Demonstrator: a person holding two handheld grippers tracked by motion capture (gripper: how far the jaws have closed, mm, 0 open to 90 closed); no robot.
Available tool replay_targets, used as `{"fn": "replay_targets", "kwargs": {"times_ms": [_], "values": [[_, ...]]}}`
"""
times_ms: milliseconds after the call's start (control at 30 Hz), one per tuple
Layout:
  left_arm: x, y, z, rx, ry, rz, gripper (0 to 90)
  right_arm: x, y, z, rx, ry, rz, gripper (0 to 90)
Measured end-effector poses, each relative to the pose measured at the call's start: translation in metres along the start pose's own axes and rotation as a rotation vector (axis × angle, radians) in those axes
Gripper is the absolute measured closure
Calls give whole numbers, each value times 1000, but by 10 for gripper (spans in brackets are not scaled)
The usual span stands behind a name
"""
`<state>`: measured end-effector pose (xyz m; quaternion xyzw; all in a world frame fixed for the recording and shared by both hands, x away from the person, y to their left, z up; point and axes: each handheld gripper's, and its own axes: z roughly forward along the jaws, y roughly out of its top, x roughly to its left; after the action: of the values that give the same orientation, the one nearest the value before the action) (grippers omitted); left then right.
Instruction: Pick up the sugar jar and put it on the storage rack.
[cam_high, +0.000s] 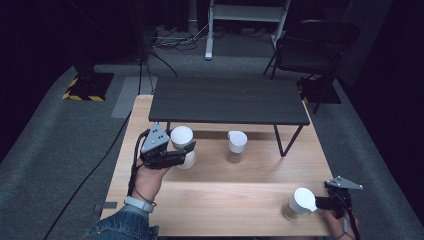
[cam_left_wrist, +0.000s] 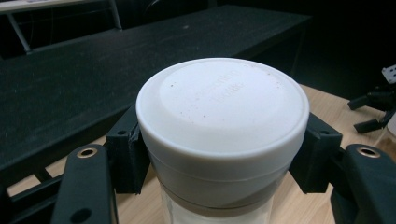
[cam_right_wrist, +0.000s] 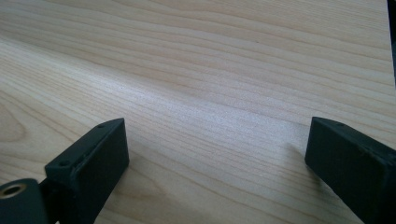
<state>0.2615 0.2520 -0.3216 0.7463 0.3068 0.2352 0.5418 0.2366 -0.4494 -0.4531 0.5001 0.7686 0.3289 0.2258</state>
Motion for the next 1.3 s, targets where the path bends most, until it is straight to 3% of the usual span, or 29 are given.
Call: {"fn": "replay_targets", "kwargs": {"times_ms": [267,1133,1300], "values": [[3,25,9,4,5,9,337,0,0,0,0,0,0,58],[15,68,25,-11,12,-14,336,0,0,0,1,0,0,57],[13,75,29,-15,41,-19,336,0,0,0,1,-1,0,57]]}}
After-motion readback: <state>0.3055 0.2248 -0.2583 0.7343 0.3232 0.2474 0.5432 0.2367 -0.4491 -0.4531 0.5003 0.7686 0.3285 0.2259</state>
